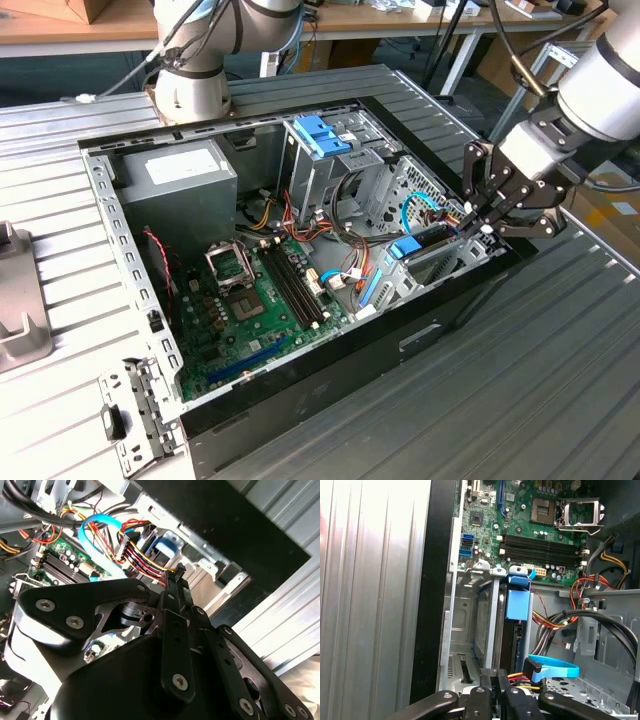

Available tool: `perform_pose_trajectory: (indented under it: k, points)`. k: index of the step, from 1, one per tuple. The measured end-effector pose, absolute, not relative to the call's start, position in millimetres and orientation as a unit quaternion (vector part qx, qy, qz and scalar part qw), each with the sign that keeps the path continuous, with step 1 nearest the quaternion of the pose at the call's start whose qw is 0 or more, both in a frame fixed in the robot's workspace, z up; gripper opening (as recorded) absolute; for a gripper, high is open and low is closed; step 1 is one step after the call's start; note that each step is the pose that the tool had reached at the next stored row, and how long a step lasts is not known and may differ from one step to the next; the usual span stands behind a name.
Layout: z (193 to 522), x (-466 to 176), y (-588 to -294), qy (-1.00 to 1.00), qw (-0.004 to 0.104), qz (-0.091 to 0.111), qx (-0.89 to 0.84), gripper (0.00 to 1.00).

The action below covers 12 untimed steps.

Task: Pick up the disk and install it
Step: 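Insert the first disk wire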

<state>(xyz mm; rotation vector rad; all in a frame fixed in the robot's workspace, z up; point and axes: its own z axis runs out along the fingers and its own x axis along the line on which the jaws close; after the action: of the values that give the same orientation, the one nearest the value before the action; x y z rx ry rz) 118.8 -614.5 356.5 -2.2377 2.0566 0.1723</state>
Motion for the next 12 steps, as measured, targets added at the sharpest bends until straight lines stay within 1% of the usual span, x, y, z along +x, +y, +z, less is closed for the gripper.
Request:
perform_pose_trajectory:
  k: [12]
  points:
    - [352.6, 113.0, -604.6, 0.679, 0.049, 0.056, -0.73, 0.16]
